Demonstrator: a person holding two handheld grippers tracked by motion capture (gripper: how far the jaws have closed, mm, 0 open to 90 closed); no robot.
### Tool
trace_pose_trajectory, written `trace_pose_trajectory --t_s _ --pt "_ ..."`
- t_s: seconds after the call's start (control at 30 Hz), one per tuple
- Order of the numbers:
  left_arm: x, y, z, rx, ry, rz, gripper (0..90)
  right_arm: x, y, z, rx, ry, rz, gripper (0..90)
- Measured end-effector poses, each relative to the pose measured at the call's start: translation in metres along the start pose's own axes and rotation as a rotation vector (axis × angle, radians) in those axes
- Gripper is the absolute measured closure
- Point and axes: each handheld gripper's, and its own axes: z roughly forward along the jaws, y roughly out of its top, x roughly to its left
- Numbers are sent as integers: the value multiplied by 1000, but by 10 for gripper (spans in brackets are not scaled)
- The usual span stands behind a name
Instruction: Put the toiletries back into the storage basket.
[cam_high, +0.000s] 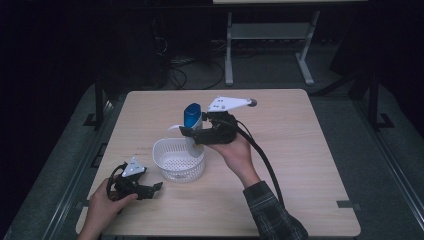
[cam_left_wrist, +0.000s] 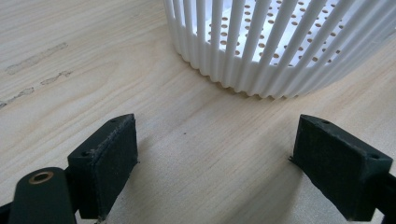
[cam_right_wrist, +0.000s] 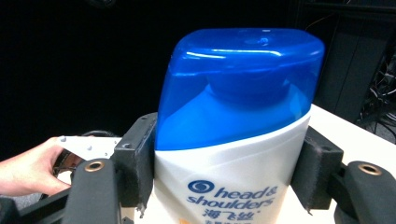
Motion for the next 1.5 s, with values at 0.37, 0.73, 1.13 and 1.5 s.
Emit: trace_pose_trajectory --t_s 0.37,0.73,1.13,1.5 --pt "0 0 0 -2 1 0 130 -2 -14 13 25 3 1 336" --pt "0 0 0 -1 2 1 130 -5 -33 26 53 6 18 335" --pt "0 0 0 -3 2 0 130 -6 -46 31 69 5 20 335" --pt "0 0 1 -7 3 -4 130 -8 -61 33 97 1 33 335"
